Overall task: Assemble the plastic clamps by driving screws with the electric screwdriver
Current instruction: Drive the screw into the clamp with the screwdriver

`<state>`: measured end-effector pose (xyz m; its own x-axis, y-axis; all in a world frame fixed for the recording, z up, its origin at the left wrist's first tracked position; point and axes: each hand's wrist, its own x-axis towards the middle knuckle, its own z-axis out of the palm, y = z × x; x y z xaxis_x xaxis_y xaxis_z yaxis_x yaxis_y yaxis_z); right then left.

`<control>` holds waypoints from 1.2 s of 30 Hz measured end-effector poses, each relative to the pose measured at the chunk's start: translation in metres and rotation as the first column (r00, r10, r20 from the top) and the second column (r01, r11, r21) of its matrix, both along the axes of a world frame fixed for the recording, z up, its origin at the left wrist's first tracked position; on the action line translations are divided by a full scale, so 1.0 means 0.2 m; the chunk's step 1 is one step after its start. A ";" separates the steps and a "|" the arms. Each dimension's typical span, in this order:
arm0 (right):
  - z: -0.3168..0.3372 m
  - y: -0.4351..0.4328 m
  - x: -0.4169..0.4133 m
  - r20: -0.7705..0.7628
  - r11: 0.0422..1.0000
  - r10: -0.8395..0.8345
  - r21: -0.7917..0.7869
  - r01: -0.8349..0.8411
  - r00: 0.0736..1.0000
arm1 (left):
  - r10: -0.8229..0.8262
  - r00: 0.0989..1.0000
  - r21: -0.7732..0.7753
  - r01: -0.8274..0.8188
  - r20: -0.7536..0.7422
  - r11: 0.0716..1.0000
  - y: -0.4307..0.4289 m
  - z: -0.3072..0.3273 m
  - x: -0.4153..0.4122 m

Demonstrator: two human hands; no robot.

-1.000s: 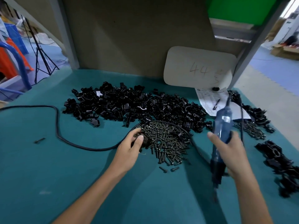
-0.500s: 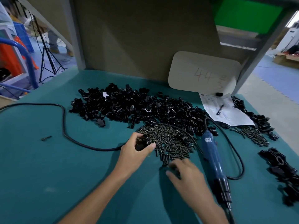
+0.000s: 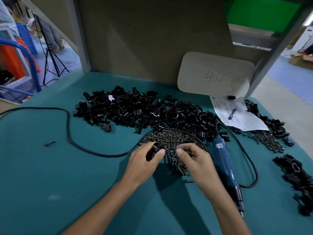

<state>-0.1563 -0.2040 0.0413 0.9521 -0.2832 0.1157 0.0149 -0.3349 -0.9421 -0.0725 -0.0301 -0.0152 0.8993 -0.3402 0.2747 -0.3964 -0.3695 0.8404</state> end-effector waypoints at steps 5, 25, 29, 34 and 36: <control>0.03 -0.01 0.11 -0.022 0.975 0.110 0.198 -0.103 0.994 | 0.006 0.999 0.017 -0.007 0.042 1.000 0.00 0.00 -0.01; -0.03 0.02 0.20 -0.021 0.987 0.105 0.123 -0.102 0.994 | -0.054 0.997 0.064 0.051 0.046 0.997 -0.01 0.00 -0.03; -0.04 -0.01 0.19 -0.001 0.986 0.062 0.156 -0.061 0.998 | -0.039 0.998 0.033 0.038 0.040 0.999 0.00 -0.01 -0.02; -0.05 0.00 0.19 -0.028 0.992 0.103 0.077 -0.101 0.994 | -0.070 0.997 0.086 0.067 0.031 0.994 -0.01 -0.02 -0.02; -0.04 -0.01 0.18 -0.068 0.992 0.121 -0.016 -0.122 0.990 | -0.078 0.996 0.115 0.074 0.036 0.991 -0.01 -0.02 -0.02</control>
